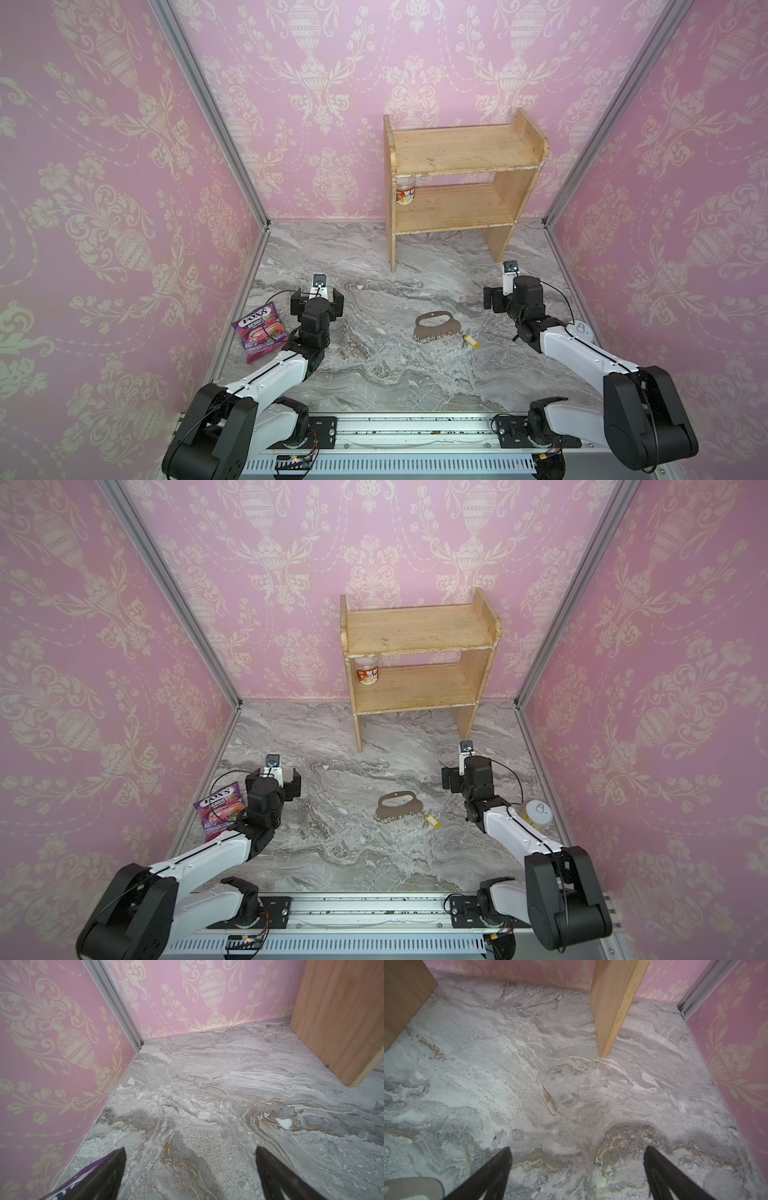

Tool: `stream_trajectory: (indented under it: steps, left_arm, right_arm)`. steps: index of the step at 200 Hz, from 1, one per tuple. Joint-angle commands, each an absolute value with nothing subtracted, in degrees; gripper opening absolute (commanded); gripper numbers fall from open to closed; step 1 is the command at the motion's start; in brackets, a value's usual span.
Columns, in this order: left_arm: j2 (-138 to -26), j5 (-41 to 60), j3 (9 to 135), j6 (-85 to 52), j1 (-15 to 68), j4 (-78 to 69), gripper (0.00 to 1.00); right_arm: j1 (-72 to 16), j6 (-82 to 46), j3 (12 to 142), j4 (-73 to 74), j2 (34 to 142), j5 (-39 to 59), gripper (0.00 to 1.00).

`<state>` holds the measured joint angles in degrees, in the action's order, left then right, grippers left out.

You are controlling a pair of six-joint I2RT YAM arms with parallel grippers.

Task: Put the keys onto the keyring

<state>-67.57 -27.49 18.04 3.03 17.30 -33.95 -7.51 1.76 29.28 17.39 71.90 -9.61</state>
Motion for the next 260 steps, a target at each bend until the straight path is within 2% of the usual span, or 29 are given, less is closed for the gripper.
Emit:
stream_trajectory:
  steps: [1,16,84,126,179,214,260]
  left_arm:
    - [-72.2,-24.6,16.7,6.5,15.0,-45.5,0.99]
    - [-75.7,-23.4,15.7,6.1,13.5,-51.3,0.99]
    - [-81.8,-20.6,14.4,7.5,9.6,-59.7,1.00]
    - [-89.2,-17.8,15.2,4.8,6.3,-64.9,0.99]
    - [-91.6,-15.5,16.0,1.7,3.4,-65.2,0.99]
    - [-95.1,-15.3,16.2,1.6,3.0,-68.6,0.99]
    - [-94.7,-15.4,16.8,0.7,2.5,-66.8,0.99]
  right_arm:
    - [-6.6,3.5,26.9,29.1,74.5,-8.2,1.00]
    - [-6.0,2.5,25.9,32.2,76.0,-6.7,1.00]
    - [-5.9,2.7,19.8,46.1,80.0,-5.1,1.00]
    - [-5.8,3.0,16.4,52.9,80.8,-4.3,1.00]
    - [-4.9,2.3,18.0,53.5,84.9,-3.6,1.00]
    - [-4.6,-0.9,20.6,49.6,85.5,-10.3,1.00]
    - [-4.7,-1.0,20.7,49.5,85.6,-10.5,1.00]
